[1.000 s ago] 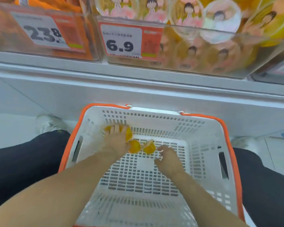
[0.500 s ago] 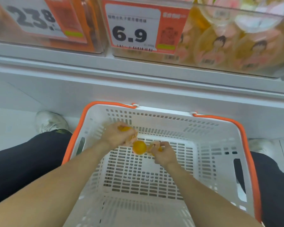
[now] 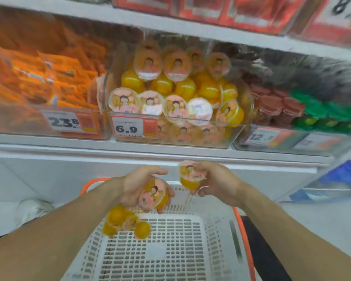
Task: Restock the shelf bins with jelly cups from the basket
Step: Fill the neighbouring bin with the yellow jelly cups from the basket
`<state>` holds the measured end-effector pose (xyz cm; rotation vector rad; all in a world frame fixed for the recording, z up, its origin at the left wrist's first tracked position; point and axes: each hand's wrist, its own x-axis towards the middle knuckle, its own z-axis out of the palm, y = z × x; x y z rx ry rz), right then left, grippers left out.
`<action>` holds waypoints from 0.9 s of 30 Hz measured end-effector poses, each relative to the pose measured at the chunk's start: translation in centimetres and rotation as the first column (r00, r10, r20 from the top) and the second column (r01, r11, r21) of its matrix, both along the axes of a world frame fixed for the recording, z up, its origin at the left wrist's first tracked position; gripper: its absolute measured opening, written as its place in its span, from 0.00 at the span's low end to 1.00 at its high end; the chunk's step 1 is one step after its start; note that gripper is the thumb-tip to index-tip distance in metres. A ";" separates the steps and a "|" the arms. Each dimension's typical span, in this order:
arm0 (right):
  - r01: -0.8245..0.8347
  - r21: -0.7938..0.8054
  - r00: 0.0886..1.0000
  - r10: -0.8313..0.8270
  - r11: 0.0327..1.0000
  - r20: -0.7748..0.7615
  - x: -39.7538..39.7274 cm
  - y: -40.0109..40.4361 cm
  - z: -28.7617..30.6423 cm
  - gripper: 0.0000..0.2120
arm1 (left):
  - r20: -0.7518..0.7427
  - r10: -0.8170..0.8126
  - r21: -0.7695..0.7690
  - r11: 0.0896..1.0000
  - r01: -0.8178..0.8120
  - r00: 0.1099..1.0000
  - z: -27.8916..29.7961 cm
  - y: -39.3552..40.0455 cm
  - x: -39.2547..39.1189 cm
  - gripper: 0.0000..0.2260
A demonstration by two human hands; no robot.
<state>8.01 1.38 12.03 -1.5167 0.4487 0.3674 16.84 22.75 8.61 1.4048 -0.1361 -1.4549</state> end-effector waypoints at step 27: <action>0.613 -0.606 0.728 -0.065 0.506 0.682 13.0 -5.4 14.2 0.09 | 0.054 0.713 -0.260 0.686 -0.680 0.699 10.1 -3.8 -3.0 0.22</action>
